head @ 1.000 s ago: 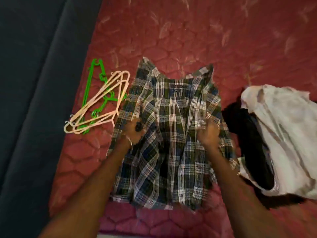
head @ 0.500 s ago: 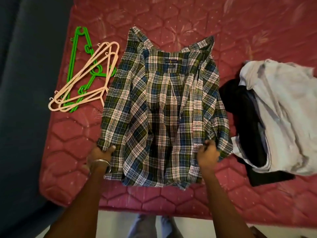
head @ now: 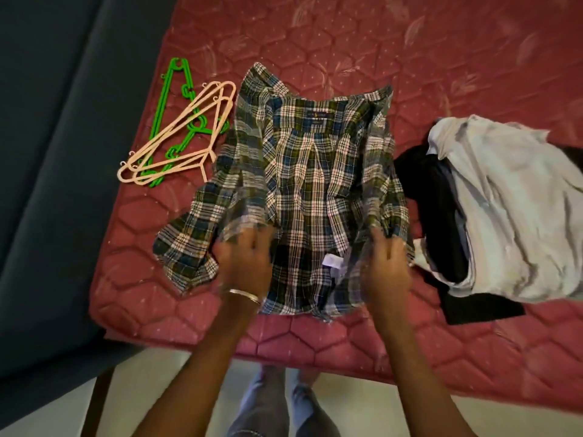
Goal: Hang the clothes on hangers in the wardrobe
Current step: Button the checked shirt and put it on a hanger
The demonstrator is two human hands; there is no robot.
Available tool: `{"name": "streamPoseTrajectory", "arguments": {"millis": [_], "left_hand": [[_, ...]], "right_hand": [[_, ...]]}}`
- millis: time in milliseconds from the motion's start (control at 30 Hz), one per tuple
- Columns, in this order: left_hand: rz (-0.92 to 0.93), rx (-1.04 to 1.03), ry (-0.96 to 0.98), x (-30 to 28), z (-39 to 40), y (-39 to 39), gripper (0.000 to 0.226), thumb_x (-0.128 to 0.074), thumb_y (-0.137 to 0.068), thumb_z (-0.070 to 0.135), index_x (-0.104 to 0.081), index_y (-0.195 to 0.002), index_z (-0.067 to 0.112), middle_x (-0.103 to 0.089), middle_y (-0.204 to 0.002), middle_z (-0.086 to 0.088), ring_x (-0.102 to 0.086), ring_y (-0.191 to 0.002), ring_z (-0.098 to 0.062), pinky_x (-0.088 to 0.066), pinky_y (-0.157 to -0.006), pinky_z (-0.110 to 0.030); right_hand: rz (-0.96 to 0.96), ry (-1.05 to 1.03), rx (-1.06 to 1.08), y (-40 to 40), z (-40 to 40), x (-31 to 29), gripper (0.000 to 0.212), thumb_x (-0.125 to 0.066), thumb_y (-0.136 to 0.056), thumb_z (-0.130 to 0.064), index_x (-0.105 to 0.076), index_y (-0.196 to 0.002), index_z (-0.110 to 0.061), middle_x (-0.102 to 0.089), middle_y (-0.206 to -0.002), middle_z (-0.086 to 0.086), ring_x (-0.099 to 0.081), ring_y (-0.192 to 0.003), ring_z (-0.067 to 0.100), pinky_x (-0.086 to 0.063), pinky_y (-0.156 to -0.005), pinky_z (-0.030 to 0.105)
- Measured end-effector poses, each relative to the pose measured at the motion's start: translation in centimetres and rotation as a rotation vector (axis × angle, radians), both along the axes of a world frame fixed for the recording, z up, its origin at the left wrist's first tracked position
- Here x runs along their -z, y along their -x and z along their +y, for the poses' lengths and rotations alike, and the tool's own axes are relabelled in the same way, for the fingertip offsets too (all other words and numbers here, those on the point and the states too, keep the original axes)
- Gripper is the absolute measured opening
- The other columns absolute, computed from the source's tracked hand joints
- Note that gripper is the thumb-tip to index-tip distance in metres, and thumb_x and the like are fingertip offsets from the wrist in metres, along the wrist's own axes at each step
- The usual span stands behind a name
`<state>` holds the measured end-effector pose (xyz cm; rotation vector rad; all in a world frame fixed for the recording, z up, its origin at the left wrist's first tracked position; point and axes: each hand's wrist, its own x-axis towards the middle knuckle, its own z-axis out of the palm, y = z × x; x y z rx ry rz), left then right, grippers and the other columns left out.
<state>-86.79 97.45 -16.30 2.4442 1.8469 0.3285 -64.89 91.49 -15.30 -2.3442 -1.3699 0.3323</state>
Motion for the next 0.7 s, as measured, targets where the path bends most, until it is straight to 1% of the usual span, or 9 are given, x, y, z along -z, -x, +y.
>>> {"name": "streamPoseTrajectory", "arguments": {"millis": [67, 133, 200, 267, 400, 467, 567, 633, 700], "left_hand": [[0.146, 0.195, 0.44, 1.1, -3.8, -3.1, 0.035, -0.048, -0.09, 0.022, -0.056, -0.124, 0.023, -0.056, -0.117, -0.014, -0.062, -0.088, -0.037, -0.048, -0.07, -0.041], [0.136, 0.01, 1.016, 3.6, -7.4, -3.9, 0.038, -0.046, -0.096, 0.031, -0.052, -0.131, 0.016, -0.053, -0.132, -0.015, -0.057, -0.11, -0.036, -0.047, -0.089, -0.04], [0.156, -0.035, 1.213, 5.6, -9.9, -3.4, 0.039, -0.045, -0.097, 0.03, -0.053, -0.13, 0.009, -0.055, -0.132, -0.013, -0.054, -0.118, -0.031, -0.045, -0.099, -0.036], [0.182, -0.034, 1.182, 6.5, -11.1, -2.7, 0.034, -0.042, -0.098, 0.023, -0.056, -0.125, 0.01, -0.058, -0.127, -0.011, -0.056, -0.116, -0.03, -0.047, -0.096, -0.035], [0.132, -0.062, 0.698, 7.8, -10.8, -1.6, 0.023, -0.054, -0.087, 0.007, -0.064, -0.106, 0.013, -0.062, -0.108, -0.011, -0.061, -0.099, -0.032, -0.053, -0.079, -0.039], [0.16, -0.054, 0.558, 9.1, -9.6, -1.4, 0.03, -0.069, -0.073, 0.0, -0.067, -0.101, 0.01, -0.061, -0.1, -0.016, -0.061, -0.088, -0.037, -0.053, -0.067, -0.042], [0.362, 0.03, 0.441, 10.8, -7.2, -1.2, 0.055, -0.075, -0.062, 0.005, -0.066, -0.113, 0.022, -0.062, -0.106, -0.014, -0.062, -0.085, -0.036, -0.052, -0.064, -0.044], [0.429, 0.115, 0.404, 10.4, -5.8, -0.9, 0.055, -0.08, -0.06, 0.012, -0.067, -0.112, 0.026, -0.064, -0.103, -0.012, -0.063, -0.086, -0.033, -0.051, -0.066, -0.044], [0.512, 0.178, 0.349, 9.9, -4.2, -0.4, 0.047, -0.083, -0.059, 0.013, -0.071, -0.103, 0.025, -0.066, -0.093, -0.01, -0.064, -0.081, -0.033, -0.051, -0.069, -0.044]], "right_hand": [[0.056, 0.107, -0.197, 2.5, -2.0, 1.5, 0.051, -0.038, -0.083, -0.011, -0.05, -0.13, 0.002, -0.05, -0.104, 0.017, -0.059, -0.076, 0.035, -0.047, -0.054, 0.034], [0.148, 0.366, -0.322, 2.8, -4.7, 5.6, 0.062, -0.049, -0.085, -0.008, -0.033, -0.143, 0.005, -0.042, -0.13, 0.023, -0.056, -0.103, 0.041, -0.051, -0.077, 0.038], [0.252, 0.595, -0.276, 2.1, -7.7, 8.6, 0.067, -0.064, -0.083, -0.014, -0.036, -0.142, 0.002, -0.044, -0.135, 0.024, -0.052, -0.114, 0.041, -0.046, -0.088, 0.037], [0.207, 0.542, -0.141, 1.8, -9.8, 10.5, 0.054, -0.073, -0.073, -0.005, -0.054, -0.123, 0.005, -0.058, -0.115, 0.027, -0.059, -0.096, 0.045, -0.049, -0.077, 0.042], [0.189, 0.242, 0.046, 2.5, -11.5, 11.3, 0.04, -0.079, -0.072, -0.02, -0.055, -0.098, -0.003, -0.054, -0.095, 0.018, -0.051, -0.09, 0.036, -0.034, -0.073, 0.035], [0.194, 0.248, -0.04, 3.8, -11.6, 11.9, 0.053, -0.069, -0.074, -0.05, -0.055, -0.1, -0.005, -0.054, -0.101, 0.018, -0.051, -0.094, 0.035, -0.038, -0.076, 0.035], [0.154, 0.495, -0.138, 5.3, -10.8, 13.2, 0.093, -0.044, -0.064, -0.081, -0.051, -0.123, -0.01, -0.05, -0.123, 0.02, -0.046, -0.116, 0.044, -0.042, -0.092, 0.056], [0.177, 0.565, -0.144, 5.1, -9.6, 13.2, 0.076, -0.058, -0.075, -0.063, -0.047, -0.129, -0.011, -0.045, -0.13, 0.016, -0.04, -0.122, 0.041, -0.038, -0.097, 0.054], [0.212, 0.418, -0.129, 4.2, -8.8, 13.1, 0.04, -0.06, -0.084, -0.027, -0.056, -0.119, -0.008, -0.055, -0.12, 0.016, -0.05, -0.113, 0.038, -0.044, -0.089, 0.043]]}}
